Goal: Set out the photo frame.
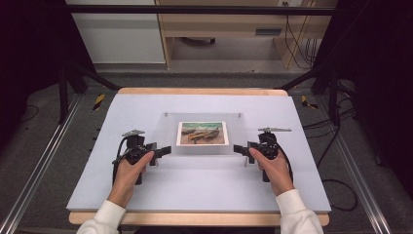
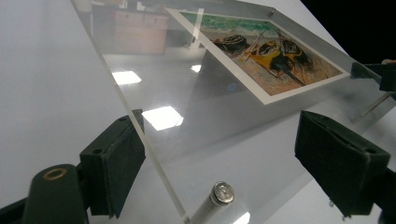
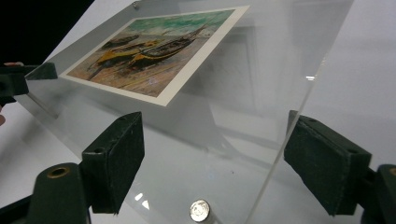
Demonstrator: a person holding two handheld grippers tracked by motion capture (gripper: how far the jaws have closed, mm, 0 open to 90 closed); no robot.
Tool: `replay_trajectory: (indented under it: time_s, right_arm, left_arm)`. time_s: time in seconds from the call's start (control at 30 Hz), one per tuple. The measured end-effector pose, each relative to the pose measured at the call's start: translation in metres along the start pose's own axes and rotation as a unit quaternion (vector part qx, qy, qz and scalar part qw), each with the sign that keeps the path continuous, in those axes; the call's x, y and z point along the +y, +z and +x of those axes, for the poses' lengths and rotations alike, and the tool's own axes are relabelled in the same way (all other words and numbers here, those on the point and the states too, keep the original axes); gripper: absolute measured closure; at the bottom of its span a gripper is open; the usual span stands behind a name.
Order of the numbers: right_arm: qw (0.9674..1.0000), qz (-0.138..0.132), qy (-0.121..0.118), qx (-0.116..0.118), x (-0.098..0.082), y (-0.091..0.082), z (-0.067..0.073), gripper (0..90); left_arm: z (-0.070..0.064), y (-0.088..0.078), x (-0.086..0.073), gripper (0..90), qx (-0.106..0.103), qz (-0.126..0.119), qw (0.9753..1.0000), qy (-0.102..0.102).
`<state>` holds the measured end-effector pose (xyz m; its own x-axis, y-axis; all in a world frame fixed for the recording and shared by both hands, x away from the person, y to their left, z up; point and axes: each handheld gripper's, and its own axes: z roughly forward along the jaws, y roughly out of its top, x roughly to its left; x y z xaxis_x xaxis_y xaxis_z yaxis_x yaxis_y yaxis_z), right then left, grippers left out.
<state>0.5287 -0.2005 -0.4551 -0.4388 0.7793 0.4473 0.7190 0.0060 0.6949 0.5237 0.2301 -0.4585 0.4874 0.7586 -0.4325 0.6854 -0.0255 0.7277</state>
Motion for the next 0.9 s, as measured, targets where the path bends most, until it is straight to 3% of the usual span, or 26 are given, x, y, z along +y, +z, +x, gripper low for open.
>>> replay_trajectory:
  time_s: [0.43, 0.9]
  right_arm:
    - [0.9996, -0.015, -0.018, -0.012, 0.0013, -0.0010, 0.0013, 23.3]
    - [0.9989, -0.022, -0.040, -0.015, -0.0029, -0.0078, 0.0049, 26.4]
  left_arm:
    - [-0.0031, -0.0004, 0.0004, 15.9, 0.009, -0.008, 0.9996, 0.025]
    - [-0.0067, -0.0062, -0.0025, 22.0, 0.019, -0.018, 0.9992, 0.029]
